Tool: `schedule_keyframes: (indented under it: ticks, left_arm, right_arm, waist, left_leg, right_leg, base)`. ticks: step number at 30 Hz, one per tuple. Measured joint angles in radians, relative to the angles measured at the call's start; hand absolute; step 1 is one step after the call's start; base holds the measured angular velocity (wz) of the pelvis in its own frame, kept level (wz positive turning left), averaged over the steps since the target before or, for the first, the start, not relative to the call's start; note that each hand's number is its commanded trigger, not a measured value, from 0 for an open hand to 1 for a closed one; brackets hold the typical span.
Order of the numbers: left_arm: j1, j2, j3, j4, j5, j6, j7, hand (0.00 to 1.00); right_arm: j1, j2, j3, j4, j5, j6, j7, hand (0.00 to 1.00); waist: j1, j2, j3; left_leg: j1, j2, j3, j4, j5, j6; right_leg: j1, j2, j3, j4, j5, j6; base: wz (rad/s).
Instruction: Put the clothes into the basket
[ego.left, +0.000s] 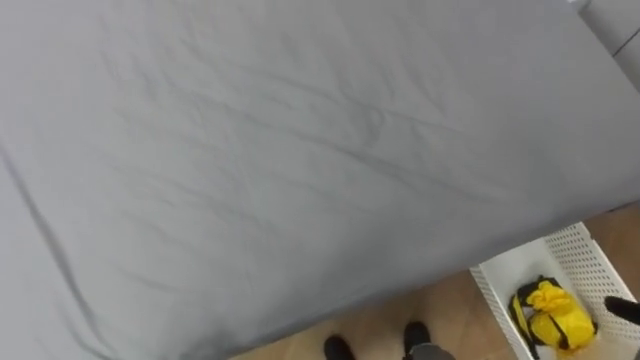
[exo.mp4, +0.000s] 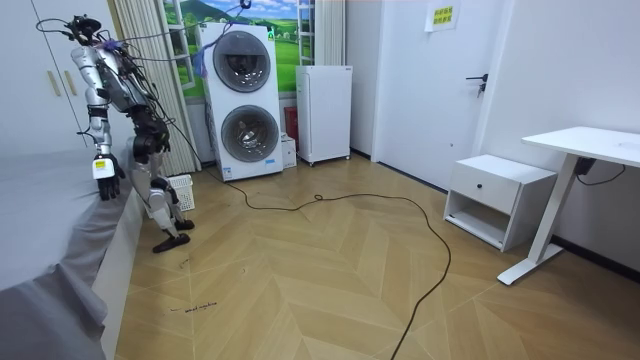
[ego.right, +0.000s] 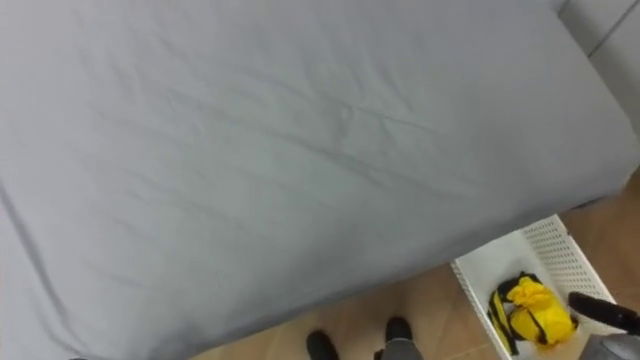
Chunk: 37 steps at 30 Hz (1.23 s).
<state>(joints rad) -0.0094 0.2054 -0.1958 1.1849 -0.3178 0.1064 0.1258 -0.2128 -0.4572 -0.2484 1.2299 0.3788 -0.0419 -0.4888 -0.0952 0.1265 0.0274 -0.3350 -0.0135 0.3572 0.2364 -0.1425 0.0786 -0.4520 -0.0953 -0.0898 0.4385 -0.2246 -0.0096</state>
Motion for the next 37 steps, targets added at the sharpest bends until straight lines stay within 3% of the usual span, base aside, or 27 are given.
schedule_keyframes:
  ticks: [3, 5, 7, 8, 9, 14, 16, 23, 28, 37]
  left_arm:
    - [0.048, 0.011, 0.028, -0.031, 0.006, -0.003, -0.002, 0.0]
    - [0.072, 0.026, 0.039, -0.049, 0.006, -0.008, -0.003, 0.0]
    - [0.086, 0.028, 0.058, -0.066, 0.007, -0.012, -0.003, 0.0]
    - [0.103, 0.027, 0.074, -0.083, 0.007, -0.013, -0.003, 0.0]
    - [0.113, 0.028, 0.082, -0.093, 0.007, -0.013, -0.001, 0.0]
    - [0.136, 0.008, 0.1, -0.105, 0.122, -0.016, 0.004, 0.0]
    - [0.139, 0.0, 0.116, -0.105, 0.165, -0.018, 0.005, 0.0]
    - [0.147, -0.015, 0.12, -0.107, 0.204, -0.034, 0.022, 0.0]
    - [0.155, -0.037, 0.188, -0.112, 0.286, -0.044, 0.024, 0.0]
    - [0.155, -0.075, 0.193, -0.105, 0.31, -0.076, 0.053, 0.0]
  right_arm:
    - [0.049, 0.005, 0.001, -0.007, 0.045, -0.003, 0.001, 0.0]
    - [0.114, 0.04, 0.01, -0.052, 0.053, -0.003, 0.008, 0.0]
    - [0.165, 0.067, 0.011, -0.082, 0.055, -0.003, 0.012, 0.0]
    - [0.19, 0.087, 0.011, -0.107, 0.07, -0.001, 0.014, 0.0]
    - [0.201, 0.1, 0.011, -0.121, 0.078, -0.001, 0.017, 0.0]
    - [0.274, 0.187, 0.056, -0.146, 0.083, -0.003, 0.085, 0.0]
    - [0.298, 0.227, 0.077, -0.132, 0.084, 0.001, 0.128, 0.0]
    - [0.305, 0.29, 0.123, -0.101, 0.078, 0.01, 0.212, 0.0]
    - [0.297, 0.305, 0.168, -0.09, 0.039, 0.016, 0.263, 0.0]
    - [0.284, 0.311, 0.253, -0.055, -0.035, 0.021, 0.3, 0.0]
  waist:
    - [-0.002, -0.03, -0.0121]
    - [-0.007, -0.061, -0.0256]
    - [-0.006, -0.08, -0.0271]
    - [-0.003, -0.086, -0.0272]
    - [0.0, -0.091, -0.0294]
    - [0.002, -0.109, -0.0287]
    - [0.0, -0.119, -0.0239]
    - [0.018, -0.133, -0.0204]
    - [0.034, -0.139, -0.0198]
    - [0.073, -0.129, -0.0179]
  left_leg:
    - [0.061, 0.003, -0.015, -0.005, 0.0, -0.001]
    - [0.104, 0.007, -0.036, -0.008, 0.0, -0.002]
    - [0.142, 0.01, -0.035, -0.018, -0.002, -0.005]
    - [0.171, 0.018, -0.035, -0.032, -0.011, -0.02]
    - [0.182, 0.018, -0.036, -0.04, -0.012, -0.022]
    - [0.262, 0.01, -0.087, -0.071, -0.015, -0.027]
    - [0.286, 0.003, -0.116, -0.076, -0.015, -0.027]
    - [0.323, -0.01, -0.14, -0.079, -0.016, -0.027]
    - [0.34, -0.015, -0.15, -0.08, -0.016, -0.028]
    - [0.364, -0.016, -0.173, -0.08, -0.029, -0.027]
  right_leg:
    - [0.091, 0.005, -0.024, -0.045, -0.001, 0.002]
    - [0.166, 0.01, -0.053, -0.083, -0.001, 0.002]
    - [0.225, 0.017, -0.071, -0.122, 0.0, 0.004]
    - [0.259, 0.027, -0.083, -0.149, 0.004, 0.005]
    - [0.269, 0.028, -0.086, -0.156, 0.006, 0.005]
    - [0.388, 0.035, -0.132, -0.22, 0.014, 0.007]
    - [0.429, 0.037, -0.135, -0.237, 0.014, 0.008]
    - [0.482, 0.033, -0.143, -0.254, 0.01, 0.013]
    - [0.51, 0.031, -0.147, -0.267, 0.01, 0.014]
    - [0.539, 0.033, -0.153, -0.272, 0.008, 0.018]
  base:
    - [0.17]
    - [0.4]
    - [0.39]
    - [0.23]
    - [0.17]
    - [0.28]
    - [0.39]
    - [0.11]
    - [0.06]
    - [0.05]
